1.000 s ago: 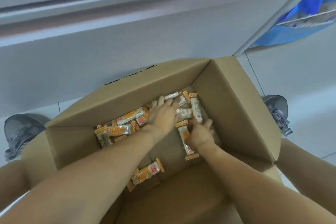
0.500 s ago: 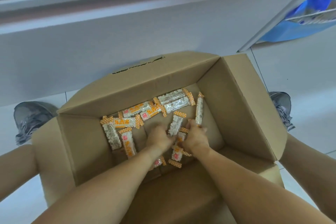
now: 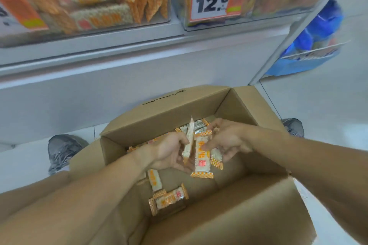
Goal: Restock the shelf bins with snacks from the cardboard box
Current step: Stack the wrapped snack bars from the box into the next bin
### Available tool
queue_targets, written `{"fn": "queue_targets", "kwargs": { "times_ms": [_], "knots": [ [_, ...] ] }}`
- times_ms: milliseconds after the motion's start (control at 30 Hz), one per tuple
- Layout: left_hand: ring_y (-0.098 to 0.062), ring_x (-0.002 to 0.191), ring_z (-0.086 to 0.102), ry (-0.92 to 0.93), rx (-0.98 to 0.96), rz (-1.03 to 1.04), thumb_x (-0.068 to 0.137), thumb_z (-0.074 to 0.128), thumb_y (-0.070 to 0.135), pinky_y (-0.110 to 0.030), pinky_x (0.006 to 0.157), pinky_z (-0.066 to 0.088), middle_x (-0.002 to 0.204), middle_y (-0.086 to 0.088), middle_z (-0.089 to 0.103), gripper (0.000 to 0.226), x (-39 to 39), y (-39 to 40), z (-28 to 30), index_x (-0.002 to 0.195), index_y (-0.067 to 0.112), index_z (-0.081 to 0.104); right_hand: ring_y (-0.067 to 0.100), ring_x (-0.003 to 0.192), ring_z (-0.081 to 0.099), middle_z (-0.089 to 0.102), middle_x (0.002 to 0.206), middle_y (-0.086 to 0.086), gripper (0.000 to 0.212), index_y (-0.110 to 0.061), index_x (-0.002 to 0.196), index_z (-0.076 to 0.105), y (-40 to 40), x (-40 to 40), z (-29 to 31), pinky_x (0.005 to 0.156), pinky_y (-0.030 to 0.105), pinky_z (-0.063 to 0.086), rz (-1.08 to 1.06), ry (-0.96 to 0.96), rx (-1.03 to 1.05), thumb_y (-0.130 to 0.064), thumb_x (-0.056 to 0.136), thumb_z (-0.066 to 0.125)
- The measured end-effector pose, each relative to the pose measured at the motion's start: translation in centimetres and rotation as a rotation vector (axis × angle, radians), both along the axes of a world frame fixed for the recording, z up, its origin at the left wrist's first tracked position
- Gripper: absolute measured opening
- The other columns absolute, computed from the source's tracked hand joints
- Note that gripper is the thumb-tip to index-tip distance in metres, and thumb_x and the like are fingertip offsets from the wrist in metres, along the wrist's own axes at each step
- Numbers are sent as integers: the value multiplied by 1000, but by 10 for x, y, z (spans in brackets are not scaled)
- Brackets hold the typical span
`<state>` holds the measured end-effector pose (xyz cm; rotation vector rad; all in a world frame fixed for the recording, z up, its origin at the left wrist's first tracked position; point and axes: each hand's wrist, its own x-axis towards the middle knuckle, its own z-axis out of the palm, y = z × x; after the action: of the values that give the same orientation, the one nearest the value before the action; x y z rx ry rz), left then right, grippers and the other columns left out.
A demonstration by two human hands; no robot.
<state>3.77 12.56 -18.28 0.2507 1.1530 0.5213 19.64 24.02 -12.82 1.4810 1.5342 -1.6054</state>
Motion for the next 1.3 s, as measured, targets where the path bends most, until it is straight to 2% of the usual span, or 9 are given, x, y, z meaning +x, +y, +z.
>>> {"fn": "queue_targets", "kwargs": {
  "times_ms": [100, 233, 367, 467, 700, 933, 1067, 1200, 1300],
  "knots": [
    [-20, 51, 40, -68, 79, -29, 89, 32, 33, -32, 60, 35, 65, -8, 49, 32, -13, 8, 67, 81, 14, 57, 25, 84, 70, 73, 113, 9, 63, -29, 128, 44, 10, -2, 72, 87, 50, 59, -14, 118, 17, -16, 81, 84],
    [-12, 44, 38, -42, 264, -76, 100, 39, 54, -29, 56, 29, 63, 1, 45, 37, -49, 19, 141, 90, 25, 59, 38, 106, 70, 76, 110, 8, 55, -31, 127, 49, 1, -4, 143, 94, 56, 55, -58, 310, 59, -22, 83, 80],
    [-19, 60, 56, 232, 366, -60, 98, 53, 52, -37, 68, 54, 78, -4, 60, 40, -83, 20, 179, 112, 15, 58, 49, 117, 60, 71, 115, 22, 66, -32, 126, 55, -16, -4, 175, 94, 59, 55, -230, 523, 72, -23, 68, 84],
    [-27, 78, 54, 492, 412, -103, 81, 67, 70, -65, 99, 46, 96, -12, 60, 71, -105, 17, 184, 116, 8, 63, 47, 109, 66, 73, 108, 22, 69, -31, 128, 52, -26, -13, 183, 89, 57, 57, -344, 635, 90, -20, 68, 83],
    [-3, 67, 64, 435, 628, -142, 71, 76, 43, -26, 75, 51, 77, 11, 68, 37, -92, 18, 214, 97, 21, 65, 30, 68, 65, 72, 100, 24, 61, -29, 129, 50, -35, -35, 184, 68, 47, 60, -470, 779, 244, -25, 76, 80],
    [-19, 93, 70, 591, 614, -50, 71, 82, 36, -47, 100, 53, 106, -9, 74, 54, -100, 13, 223, 114, 8, 68, 34, 74, 68, 66, 95, 24, 53, -29, 130, 52, -15, -25, 191, 82, 58, 59, -440, 781, 279, -12, 84, 75],
    [-30, 95, 71, 523, 522, 101, 71, 83, 15, -42, 94, 55, 105, -18, 75, 41, -99, 14, 226, 109, 3, 72, 40, 84, 74, 71, 108, 17, 91, -52, 139, 41, -7, -23, 193, 72, 48, 62, -380, 791, 342, -5, 72, 81],
    [-32, 91, 66, 523, 513, 152, 65, 82, 18, -46, 97, 50, 103, -22, 74, 43, -90, 15, 229, 104, 1, 74, 35, 105, 71, 72, 115, 19, 60, -9, 142, 46, -6, -28, 188, 84, 48, 61, -423, 879, 101, 11, 88, 61],
    [-28, 90, 67, 515, 534, 169, 66, 81, 18, -40, 92, 54, 104, -20, 74, 42, -88, 15, 229, 104, 2, 74, 38, 111, 68, 69, 119, 24, 45, -3, 132, 54, -3, -29, 185, 96, 52, 55, -509, 938, -41, 14, 91, 51]
  ]
}}
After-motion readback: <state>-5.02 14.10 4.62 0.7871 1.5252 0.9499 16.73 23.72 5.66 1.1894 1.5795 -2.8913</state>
